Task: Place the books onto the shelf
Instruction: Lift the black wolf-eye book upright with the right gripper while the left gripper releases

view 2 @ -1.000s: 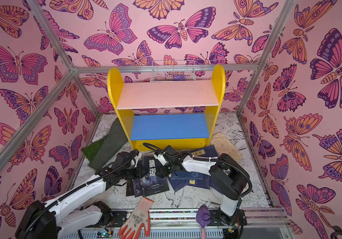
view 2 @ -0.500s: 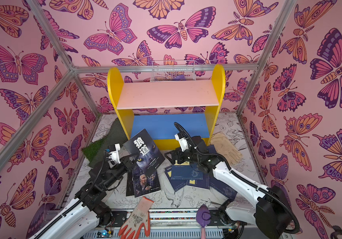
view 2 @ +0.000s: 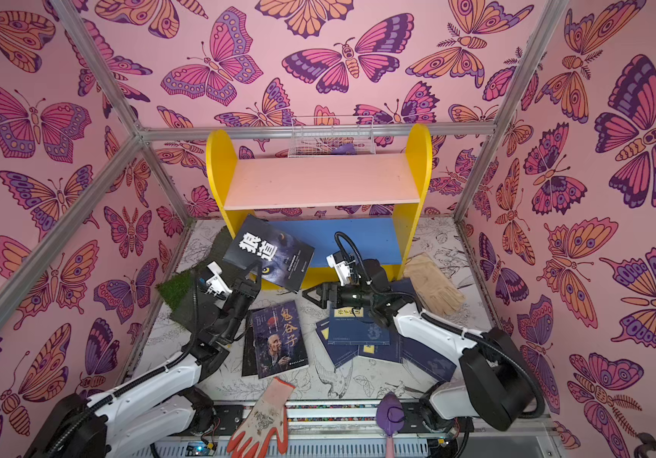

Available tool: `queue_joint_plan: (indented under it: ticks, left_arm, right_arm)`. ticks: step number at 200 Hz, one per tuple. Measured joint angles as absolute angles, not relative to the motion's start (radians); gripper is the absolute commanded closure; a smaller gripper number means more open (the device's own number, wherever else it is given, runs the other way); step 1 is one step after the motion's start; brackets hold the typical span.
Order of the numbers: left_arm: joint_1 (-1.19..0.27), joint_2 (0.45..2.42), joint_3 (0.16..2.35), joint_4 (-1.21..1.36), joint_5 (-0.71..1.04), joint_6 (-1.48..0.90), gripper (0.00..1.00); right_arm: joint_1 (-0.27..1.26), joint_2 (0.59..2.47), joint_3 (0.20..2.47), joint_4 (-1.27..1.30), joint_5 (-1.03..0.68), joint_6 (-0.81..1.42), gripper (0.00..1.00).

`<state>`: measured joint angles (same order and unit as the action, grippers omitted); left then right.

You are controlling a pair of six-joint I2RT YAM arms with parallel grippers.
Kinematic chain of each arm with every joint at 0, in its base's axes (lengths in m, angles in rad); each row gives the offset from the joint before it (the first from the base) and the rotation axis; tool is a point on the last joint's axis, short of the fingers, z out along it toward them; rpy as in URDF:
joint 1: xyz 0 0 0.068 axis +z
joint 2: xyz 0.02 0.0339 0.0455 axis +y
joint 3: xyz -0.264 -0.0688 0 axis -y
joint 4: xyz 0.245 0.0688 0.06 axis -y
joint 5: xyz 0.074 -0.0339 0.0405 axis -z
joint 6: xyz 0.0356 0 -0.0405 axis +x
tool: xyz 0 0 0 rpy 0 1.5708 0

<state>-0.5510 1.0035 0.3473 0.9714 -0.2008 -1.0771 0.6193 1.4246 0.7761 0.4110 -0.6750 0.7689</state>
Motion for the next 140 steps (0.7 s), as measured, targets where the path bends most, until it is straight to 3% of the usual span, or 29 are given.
queue_joint_plan:
  ticks: [76,140]
  left_arm:
    - [-0.558,1.016,0.348,1.057,-0.228,-1.126,1.00]
    - [-0.558,1.025,0.347,1.077,-0.232,-1.139,1.00]
  right_arm:
    - [0.598,1.557,0.778,0.894,-0.726,1.090,0.28]
    - [0.541,1.489,0.660,0.931,-0.627,1.128,0.20]
